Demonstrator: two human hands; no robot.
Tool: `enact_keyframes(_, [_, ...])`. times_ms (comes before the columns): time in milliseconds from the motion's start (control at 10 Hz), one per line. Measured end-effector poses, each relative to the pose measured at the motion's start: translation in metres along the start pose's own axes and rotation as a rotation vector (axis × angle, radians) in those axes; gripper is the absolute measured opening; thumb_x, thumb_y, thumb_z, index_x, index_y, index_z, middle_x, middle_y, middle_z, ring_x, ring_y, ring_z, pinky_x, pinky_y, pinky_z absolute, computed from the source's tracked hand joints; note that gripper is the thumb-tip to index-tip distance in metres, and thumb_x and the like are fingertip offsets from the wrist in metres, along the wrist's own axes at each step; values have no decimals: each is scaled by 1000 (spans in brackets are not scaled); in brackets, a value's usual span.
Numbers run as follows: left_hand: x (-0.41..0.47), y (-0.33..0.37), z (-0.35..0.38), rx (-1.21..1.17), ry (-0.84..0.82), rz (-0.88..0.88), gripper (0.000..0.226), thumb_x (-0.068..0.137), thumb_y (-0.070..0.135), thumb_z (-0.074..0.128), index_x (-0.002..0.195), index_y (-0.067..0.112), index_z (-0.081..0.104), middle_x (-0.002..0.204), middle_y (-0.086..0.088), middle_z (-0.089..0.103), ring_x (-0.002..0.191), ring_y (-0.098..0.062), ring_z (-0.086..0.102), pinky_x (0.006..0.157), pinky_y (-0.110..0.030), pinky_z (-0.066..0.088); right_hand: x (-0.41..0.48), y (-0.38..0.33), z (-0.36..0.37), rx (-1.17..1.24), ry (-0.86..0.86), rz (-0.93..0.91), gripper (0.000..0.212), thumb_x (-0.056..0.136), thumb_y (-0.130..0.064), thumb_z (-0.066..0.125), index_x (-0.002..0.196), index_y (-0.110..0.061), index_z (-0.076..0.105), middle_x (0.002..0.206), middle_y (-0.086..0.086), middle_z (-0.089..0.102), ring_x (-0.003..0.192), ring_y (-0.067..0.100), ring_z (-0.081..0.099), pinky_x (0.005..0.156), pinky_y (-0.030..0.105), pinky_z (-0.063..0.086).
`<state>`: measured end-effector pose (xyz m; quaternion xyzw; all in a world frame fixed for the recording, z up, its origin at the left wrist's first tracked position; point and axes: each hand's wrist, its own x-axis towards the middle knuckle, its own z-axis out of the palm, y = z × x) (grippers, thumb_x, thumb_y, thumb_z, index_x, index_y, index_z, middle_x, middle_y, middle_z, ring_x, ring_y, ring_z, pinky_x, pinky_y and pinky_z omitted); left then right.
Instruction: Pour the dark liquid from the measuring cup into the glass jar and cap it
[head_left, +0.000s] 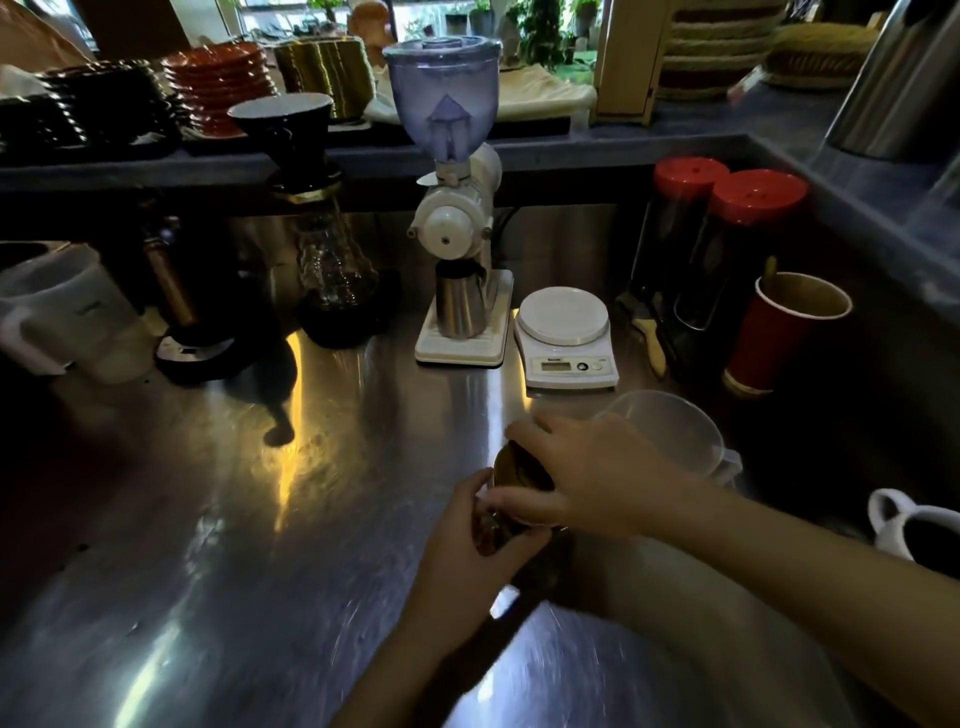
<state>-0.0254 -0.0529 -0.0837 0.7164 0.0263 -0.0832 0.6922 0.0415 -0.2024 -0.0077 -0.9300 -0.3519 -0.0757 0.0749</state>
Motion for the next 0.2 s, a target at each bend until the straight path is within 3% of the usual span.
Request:
enact_keyframes(100, [8, 17, -34, 262, -172, 86, 53, 71, 32, 79, 113, 48, 51, 122, 9, 54, 105, 9, 56, 84, -8, 48, 5, 14, -12, 45, -24, -42, 59, 81, -66, 20, 110, -22, 48, 102, 2, 62, 79, 19, 59, 61, 32, 49])
enact_keyframes(200, [19, 41, -60, 399, -212, 142, 52, 71, 33, 73, 117, 44, 51, 128, 2, 58, 118, -8, 55, 103, -30, 45, 12, 27, -22, 94, -87, -70, 38, 91, -49, 31, 107, -21, 51, 98, 1, 63, 79, 17, 59, 64, 32, 49])
